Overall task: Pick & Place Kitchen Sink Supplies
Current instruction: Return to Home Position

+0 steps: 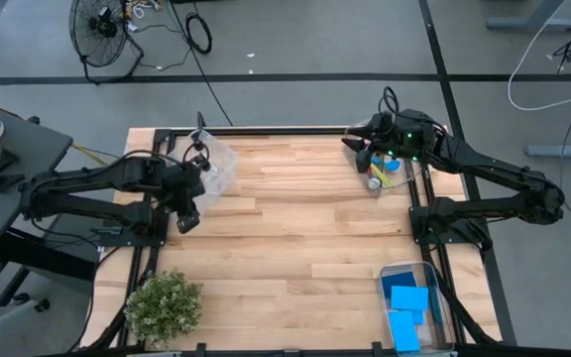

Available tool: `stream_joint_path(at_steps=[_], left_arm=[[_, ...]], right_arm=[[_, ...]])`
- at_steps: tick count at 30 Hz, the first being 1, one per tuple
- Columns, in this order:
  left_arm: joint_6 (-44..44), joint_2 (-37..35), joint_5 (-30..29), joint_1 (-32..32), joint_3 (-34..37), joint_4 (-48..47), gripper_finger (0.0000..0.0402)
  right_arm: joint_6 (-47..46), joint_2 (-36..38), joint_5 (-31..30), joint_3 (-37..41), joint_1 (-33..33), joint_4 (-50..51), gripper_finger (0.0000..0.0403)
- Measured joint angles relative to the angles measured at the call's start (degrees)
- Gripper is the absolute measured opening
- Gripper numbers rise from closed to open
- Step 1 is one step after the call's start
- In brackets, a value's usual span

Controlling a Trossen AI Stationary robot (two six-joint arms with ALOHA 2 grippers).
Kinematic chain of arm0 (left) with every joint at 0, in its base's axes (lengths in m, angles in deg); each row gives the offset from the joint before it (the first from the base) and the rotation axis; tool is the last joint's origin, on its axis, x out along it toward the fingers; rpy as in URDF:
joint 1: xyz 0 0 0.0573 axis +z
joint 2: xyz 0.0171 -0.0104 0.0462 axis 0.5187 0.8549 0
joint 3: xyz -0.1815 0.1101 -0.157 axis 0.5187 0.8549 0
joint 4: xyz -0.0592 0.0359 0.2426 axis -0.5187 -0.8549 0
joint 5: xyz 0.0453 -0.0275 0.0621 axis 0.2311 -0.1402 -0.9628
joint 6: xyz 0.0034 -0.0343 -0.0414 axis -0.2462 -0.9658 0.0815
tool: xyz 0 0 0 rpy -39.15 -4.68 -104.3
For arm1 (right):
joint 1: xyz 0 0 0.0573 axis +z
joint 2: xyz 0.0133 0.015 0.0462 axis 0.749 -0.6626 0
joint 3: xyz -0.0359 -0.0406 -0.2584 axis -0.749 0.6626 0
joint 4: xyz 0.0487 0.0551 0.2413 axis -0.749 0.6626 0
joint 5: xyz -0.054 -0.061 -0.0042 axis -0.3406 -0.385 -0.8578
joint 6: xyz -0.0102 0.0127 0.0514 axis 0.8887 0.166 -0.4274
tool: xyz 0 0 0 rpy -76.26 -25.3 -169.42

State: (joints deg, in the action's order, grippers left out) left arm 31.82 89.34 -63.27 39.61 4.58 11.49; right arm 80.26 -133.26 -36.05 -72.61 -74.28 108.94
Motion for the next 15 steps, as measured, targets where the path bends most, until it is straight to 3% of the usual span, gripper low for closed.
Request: stream_joint_path(at_steps=[6, 15], left_arm=[[-1.3, 1.9, -5.1, 0.0, 0.2, 0.5, 0.0001], [-1.0, 7.8, -9.3, 0.0, 0.2, 0.9, 0.0001]], right_arm=[[0.1, 0.0, -3.4, 0.0, 0.0, 0.2, 0.0166], [1.1, 0.0, -3.3, 0.0, 0.0, 0.2, 0.0166]])
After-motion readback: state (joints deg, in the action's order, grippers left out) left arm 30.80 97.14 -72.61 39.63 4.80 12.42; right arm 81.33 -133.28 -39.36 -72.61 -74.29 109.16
